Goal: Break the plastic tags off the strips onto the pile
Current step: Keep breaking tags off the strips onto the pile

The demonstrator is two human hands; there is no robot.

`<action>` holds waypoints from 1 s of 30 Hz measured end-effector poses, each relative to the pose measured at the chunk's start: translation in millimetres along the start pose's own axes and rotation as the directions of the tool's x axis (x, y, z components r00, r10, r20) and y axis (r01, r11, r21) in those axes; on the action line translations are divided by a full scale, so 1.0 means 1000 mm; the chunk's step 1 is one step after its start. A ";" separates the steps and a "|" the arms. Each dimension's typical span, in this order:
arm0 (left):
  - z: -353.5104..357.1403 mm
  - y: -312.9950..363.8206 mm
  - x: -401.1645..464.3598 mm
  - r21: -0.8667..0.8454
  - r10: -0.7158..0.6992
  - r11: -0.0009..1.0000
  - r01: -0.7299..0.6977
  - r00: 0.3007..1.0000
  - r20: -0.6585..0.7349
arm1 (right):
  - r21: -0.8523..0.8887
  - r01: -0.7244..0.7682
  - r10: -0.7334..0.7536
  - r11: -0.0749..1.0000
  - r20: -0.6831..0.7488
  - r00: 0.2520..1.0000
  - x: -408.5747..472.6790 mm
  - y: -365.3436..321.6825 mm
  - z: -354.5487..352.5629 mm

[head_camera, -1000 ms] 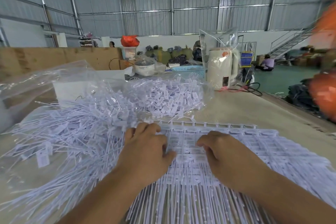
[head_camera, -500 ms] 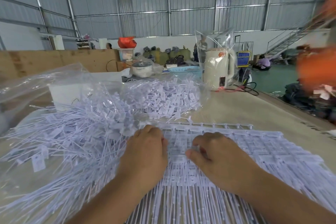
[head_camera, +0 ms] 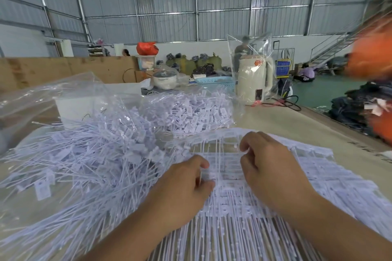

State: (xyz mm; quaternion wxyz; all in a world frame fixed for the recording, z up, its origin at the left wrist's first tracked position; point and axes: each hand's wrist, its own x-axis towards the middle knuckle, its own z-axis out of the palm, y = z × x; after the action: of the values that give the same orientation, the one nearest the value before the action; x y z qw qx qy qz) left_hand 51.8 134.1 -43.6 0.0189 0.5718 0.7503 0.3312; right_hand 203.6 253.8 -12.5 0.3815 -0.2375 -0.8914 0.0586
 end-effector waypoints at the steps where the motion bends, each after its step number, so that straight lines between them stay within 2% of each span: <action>1: 0.000 0.000 0.000 -0.034 0.004 0.999 -0.004 1.000 -0.009 | 0.014 0.010 -0.010 1.000 -0.017 1.000 0.000 -0.002 -0.002; 4: -0.002 0.003 0.001 -0.159 -0.028 0.987 0.012 0.995 -0.097 | 0.063 0.026 -0.021 0.998 -0.072 0.997 -0.002 -0.006 -0.011; 6: -0.007 0.001 0.002 -0.176 -0.059 0.984 0.029 0.984 -0.169 | 0.078 0.013 -0.005 0.997 -0.101 0.995 -0.002 -0.006 -0.016; 9: -0.016 -0.009 0.004 -0.031 -0.063 0.998 0.057 0.971 -0.231 | 0.075 -0.022 0.031 0.997 -0.125 0.992 -0.001 -0.003 -0.021; 13: -0.023 -0.022 0.007 0.093 -0.146 0.981 0.172 0.961 -0.234 | 0.062 -0.023 0.029 0.998 -0.093 0.995 -0.003 -0.001 -0.022; 16: -0.021 -0.023 0.007 0.140 -0.119 0.977 0.159 0.959 -0.259 | 0.052 -0.002 0.008 0.999 -0.104 0.995 -0.003 -0.002 -0.023; 21: -0.019 -0.020 0.007 0.107 -0.112 0.984 0.143 0.962 -0.251 | 0.176 0.016 0.049 0.984 -0.357 0.933 0.002 0.000 -0.035; 23: -0.020 -0.019 0.009 0.065 -0.137 0.985 0.160 0.954 -0.267 | 0.185 0.026 0.051 0.982 -0.398 0.916 0.003 0.000 -0.037; 26: -0.025 -0.019 0.010 0.104 -0.177 0.971 0.217 0.936 -0.304 | 0.214 0.005 0.076 0.977 -0.372 0.925 0.003 0.004 -0.036; 30: -0.032 -0.024 0.011 0.286 -0.232 0.901 0.326 0.919 -0.318 | 0.212 -0.021 0.085 0.977 -0.298 0.951 0.002 0.008 -0.037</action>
State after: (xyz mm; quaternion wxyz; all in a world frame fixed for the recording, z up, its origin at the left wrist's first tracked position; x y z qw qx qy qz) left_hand 14.5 125.1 -27.7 -0.1352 0.4003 0.8652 0.2700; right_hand 231.5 258.9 13.1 0.5356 -0.2270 -0.8039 0.1234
